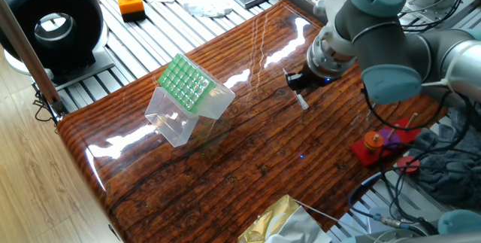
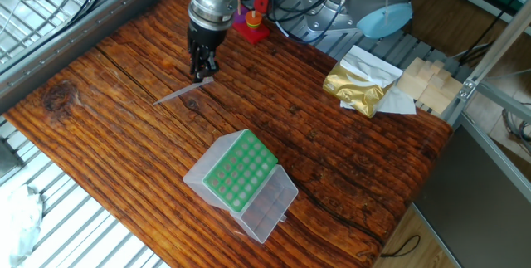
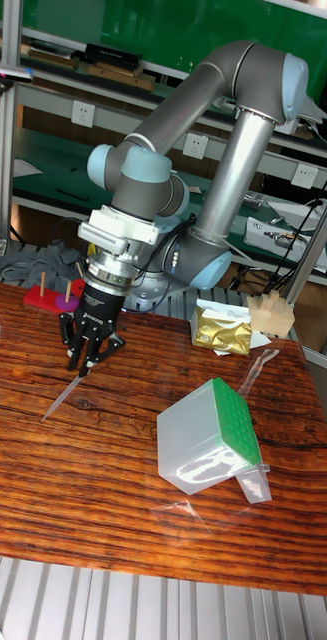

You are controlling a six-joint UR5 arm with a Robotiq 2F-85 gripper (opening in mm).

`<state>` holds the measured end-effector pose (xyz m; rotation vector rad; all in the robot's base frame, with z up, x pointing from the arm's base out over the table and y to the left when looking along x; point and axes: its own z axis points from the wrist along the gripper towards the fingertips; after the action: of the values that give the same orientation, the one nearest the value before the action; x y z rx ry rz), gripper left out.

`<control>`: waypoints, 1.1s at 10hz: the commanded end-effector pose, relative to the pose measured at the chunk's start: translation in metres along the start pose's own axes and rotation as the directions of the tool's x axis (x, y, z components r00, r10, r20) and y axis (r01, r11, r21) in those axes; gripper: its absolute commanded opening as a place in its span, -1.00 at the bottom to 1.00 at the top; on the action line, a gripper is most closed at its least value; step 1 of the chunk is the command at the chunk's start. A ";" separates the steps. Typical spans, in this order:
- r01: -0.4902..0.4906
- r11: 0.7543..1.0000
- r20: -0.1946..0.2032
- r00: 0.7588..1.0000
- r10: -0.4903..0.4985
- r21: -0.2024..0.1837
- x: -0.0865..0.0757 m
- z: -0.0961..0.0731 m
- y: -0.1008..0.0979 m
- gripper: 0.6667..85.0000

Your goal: Insert a large pipette tip into the holder for large pipette tips

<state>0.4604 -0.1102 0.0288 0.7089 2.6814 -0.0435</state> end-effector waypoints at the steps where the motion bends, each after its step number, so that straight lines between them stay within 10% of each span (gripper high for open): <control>1: -0.022 0.999 0.041 0.999 0.023 -0.030 -0.012 0.000 0.007 -0.37; 11: -0.028 0.999 0.035 0.999 0.029 -0.027 0.011 -0.004 -0.006 -0.39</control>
<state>0.4526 -0.1121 0.0271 0.7225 2.6397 -0.0239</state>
